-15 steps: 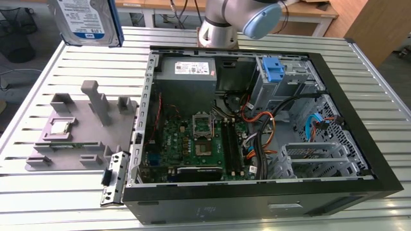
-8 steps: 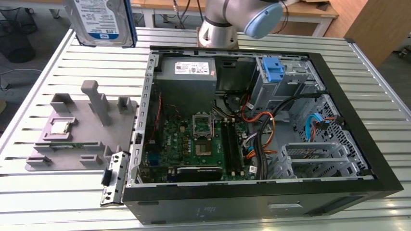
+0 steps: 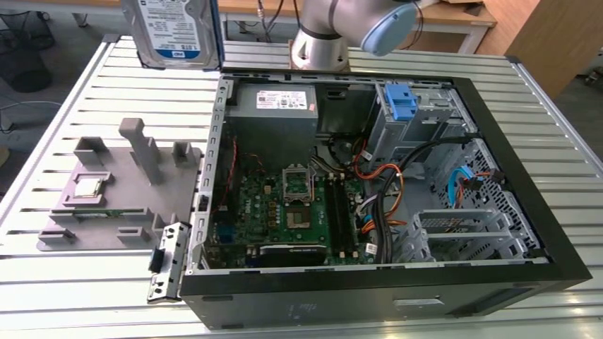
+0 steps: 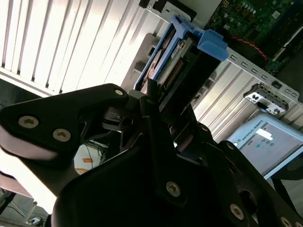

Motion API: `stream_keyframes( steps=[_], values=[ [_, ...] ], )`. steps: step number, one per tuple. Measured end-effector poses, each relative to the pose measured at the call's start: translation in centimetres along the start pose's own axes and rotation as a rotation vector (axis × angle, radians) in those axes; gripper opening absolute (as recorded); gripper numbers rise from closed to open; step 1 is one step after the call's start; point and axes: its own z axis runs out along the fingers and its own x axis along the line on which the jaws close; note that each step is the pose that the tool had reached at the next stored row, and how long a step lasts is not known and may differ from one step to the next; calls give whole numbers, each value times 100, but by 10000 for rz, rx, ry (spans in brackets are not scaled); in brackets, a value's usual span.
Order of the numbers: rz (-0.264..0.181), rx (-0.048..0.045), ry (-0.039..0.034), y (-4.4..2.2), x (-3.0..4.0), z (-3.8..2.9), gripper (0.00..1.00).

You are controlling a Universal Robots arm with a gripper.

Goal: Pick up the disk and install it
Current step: 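Pick up the disk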

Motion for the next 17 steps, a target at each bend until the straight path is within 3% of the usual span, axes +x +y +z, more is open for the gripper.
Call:
stream_keyframes(
  steps=[17],
  values=[
    [0,-1,0,-754,-16,-30,35]
  ],
)
